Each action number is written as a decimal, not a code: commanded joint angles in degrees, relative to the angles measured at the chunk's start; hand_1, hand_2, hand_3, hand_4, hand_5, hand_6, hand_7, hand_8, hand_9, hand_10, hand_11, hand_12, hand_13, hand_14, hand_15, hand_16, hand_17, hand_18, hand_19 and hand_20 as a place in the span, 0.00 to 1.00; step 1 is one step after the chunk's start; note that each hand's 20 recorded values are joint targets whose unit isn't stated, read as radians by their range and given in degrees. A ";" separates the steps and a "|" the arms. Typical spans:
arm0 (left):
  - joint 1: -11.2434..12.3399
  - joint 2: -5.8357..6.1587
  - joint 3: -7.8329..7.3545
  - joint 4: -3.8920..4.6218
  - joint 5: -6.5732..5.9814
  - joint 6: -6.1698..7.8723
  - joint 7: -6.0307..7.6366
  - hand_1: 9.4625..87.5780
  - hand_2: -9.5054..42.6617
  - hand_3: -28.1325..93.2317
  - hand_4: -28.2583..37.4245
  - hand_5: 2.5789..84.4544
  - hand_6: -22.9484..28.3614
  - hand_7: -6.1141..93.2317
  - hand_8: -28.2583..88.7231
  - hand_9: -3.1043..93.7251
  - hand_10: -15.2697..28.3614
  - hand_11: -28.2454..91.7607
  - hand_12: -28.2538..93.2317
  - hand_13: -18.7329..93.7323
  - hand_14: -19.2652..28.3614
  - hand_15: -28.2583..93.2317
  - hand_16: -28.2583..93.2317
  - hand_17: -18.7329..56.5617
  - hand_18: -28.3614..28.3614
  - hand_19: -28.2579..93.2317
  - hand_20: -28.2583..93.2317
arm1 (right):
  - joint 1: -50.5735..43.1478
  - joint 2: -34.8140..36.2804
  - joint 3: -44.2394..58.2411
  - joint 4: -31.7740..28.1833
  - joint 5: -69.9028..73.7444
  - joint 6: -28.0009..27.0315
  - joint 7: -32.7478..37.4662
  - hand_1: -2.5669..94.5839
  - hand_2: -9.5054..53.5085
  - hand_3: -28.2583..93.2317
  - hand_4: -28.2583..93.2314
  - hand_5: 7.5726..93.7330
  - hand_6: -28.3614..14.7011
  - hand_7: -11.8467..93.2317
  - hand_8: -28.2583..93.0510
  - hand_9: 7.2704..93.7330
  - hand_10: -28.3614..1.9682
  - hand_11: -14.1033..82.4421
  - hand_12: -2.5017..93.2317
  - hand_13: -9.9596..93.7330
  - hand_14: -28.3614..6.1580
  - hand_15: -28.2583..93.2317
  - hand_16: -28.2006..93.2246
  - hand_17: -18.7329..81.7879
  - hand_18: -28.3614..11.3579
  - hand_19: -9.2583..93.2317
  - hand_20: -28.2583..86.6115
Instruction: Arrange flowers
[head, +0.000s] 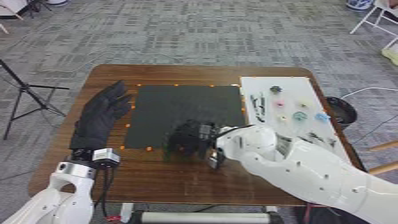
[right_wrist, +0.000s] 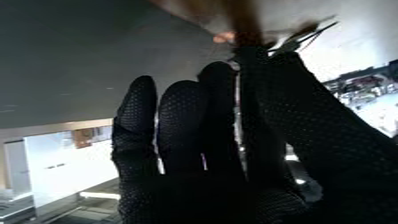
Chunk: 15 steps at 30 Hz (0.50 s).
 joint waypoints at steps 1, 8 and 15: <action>-0.74 -0.61 0.80 0.25 -0.50 -0.34 0.59 0.20 0.09 0.79 0.03 0.35 0.51 0.24 0.18 0.27 0.60 0.39 0.39 0.33 0.68 0.45 0.28 0.11 0.84 0.54 0.34 | 1.26 -5.77 -0.26 3.57 0.09 0.95 2.01 0.43 0.15 0.97 0.02 0.52 0.69 0.34 0.11 0.44 0.51 0.70 0.69 0.51 0.43 0.92 0.59 0.35 0.22 0.81 0.69; -1.04 -0.36 1.12 0.31 -0.65 -0.27 0.93 0.20 0.09 0.79 0.03 0.35 0.51 0.24 0.18 0.27 0.60 0.39 0.39 0.33 0.68 0.45 0.28 0.11 0.84 0.54 0.34 | 3.03 -9.76 -1.31 7.07 1.55 1.92 3.00 0.43 0.15 0.97 0.03 0.53 0.69 0.34 0.11 0.44 0.51 0.69 0.69 0.51 0.42 0.92 0.59 0.35 0.22 0.81 0.69; -1.07 -0.40 1.34 0.29 -0.68 -0.39 0.80 0.20 0.09 0.79 0.03 0.35 0.51 0.24 0.18 0.27 0.60 0.39 0.39 0.33 0.68 0.45 0.28 0.11 0.84 0.54 0.34 | 2.95 -8.69 -0.15 7.15 4.42 3.81 5.76 0.42 0.14 0.97 0.02 0.52 0.68 0.34 0.11 0.44 0.51 0.69 0.69 0.51 0.42 0.92 0.58 0.35 0.22 0.81 0.69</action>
